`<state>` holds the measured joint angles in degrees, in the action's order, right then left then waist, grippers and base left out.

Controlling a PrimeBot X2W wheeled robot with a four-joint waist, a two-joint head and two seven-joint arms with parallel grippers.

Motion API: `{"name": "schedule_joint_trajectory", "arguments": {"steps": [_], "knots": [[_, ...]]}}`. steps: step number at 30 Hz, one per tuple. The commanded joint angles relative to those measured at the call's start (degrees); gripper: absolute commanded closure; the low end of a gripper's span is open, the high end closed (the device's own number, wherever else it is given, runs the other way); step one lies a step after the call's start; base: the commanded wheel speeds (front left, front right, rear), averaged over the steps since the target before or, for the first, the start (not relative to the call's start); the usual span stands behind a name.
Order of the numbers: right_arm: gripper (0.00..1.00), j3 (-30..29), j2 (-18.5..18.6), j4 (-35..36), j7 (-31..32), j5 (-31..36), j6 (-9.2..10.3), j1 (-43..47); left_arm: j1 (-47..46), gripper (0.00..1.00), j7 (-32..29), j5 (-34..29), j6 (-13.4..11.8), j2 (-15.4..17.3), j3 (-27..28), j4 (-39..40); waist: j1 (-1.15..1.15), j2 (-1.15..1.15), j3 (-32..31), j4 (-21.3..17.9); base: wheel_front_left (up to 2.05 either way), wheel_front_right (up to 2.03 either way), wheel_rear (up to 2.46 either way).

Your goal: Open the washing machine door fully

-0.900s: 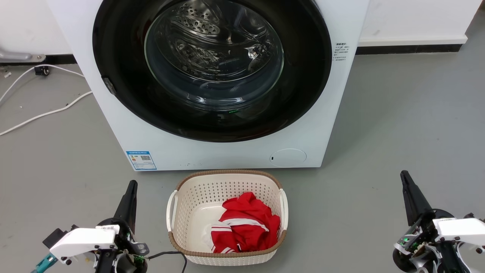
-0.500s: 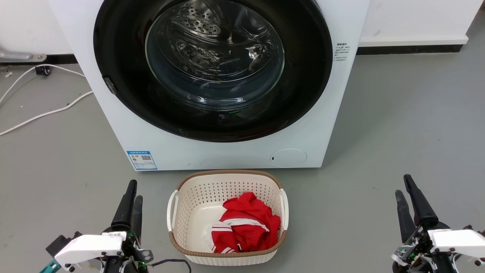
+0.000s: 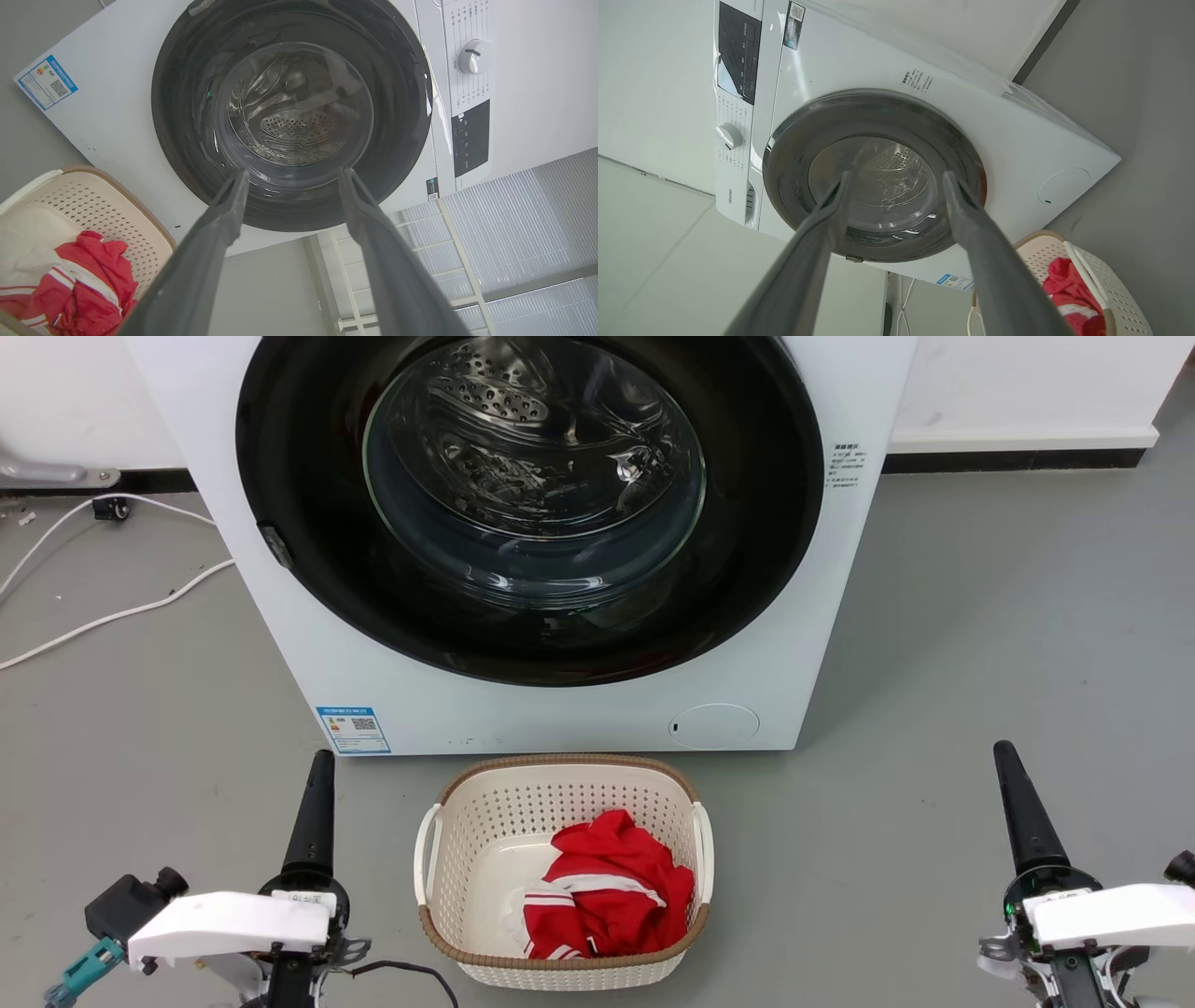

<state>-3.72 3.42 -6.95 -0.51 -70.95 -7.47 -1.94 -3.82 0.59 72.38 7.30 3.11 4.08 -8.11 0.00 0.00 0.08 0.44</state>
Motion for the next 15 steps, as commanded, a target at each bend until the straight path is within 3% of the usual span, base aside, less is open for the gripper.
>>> {"name": "schedule_joint_trajectory", "arguments": {"steps": [1,15], "knots": [[0.00,0.2,0.1,1.9,-0.6,3.5,-0.02,0.0,-0.4,0.00,0.6,-3.1,0.1,0.2,-0.1,1.6,0.00,0.00,0.0,0.0,0.00,0.00,0.00],[0.00,0.4,0.0,3.4,-3.1,22.6,-0.02,2.0,0.8,0.00,3.5,-20.6,-0.5,0.1,-1.9,2.6,0.00,0.00,-0.2,0.3,0.00,0.00,0.00]]}}
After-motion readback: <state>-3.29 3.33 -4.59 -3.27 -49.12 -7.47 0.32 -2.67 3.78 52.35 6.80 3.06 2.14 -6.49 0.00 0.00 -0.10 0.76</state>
